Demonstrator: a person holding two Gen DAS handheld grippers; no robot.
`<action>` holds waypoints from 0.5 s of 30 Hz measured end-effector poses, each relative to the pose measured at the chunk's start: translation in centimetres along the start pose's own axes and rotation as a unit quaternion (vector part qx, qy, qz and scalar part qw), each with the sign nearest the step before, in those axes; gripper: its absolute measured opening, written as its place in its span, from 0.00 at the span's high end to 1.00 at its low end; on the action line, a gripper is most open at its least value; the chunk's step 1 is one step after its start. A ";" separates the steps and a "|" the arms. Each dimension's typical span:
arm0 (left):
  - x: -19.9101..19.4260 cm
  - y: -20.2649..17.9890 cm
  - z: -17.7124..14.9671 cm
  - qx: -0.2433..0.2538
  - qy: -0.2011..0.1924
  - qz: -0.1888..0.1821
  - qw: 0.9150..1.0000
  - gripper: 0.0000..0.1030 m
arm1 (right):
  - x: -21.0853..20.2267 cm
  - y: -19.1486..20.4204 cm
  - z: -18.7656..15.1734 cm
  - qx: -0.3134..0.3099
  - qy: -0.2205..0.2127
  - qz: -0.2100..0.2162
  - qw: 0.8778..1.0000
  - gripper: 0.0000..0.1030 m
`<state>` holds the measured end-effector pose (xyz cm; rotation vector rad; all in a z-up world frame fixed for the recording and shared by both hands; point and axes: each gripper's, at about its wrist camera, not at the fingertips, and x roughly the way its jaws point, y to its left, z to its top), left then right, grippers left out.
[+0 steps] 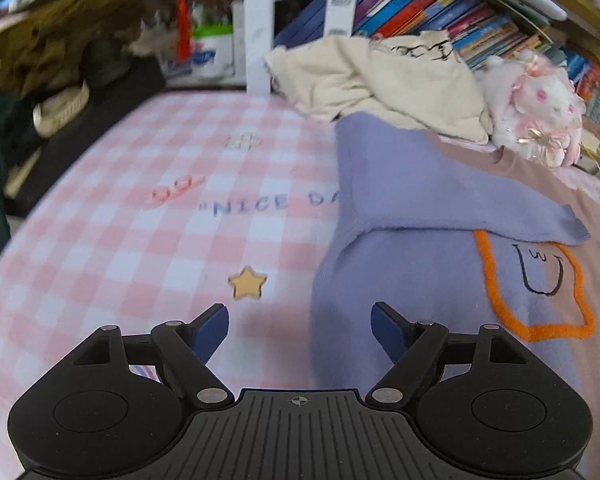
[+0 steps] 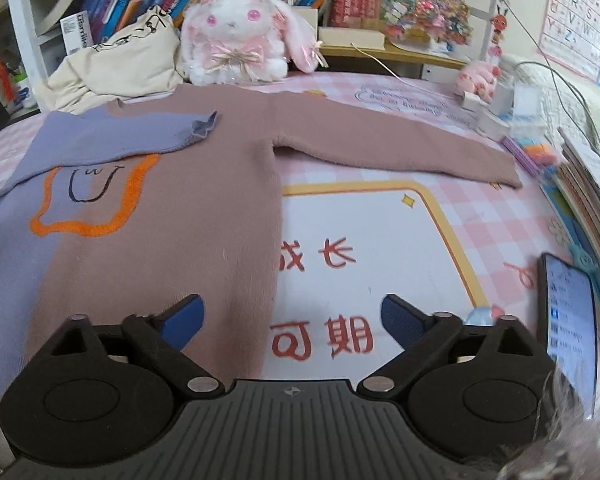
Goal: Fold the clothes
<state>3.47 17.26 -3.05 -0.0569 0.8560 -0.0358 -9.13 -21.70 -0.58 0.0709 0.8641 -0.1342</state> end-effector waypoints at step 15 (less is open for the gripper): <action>-0.2 0.3 -0.7 0.014 0.011 -0.083 0.996 0.96 | 0.4 2.2 -0.5 0.024 0.039 0.025 0.999 0.86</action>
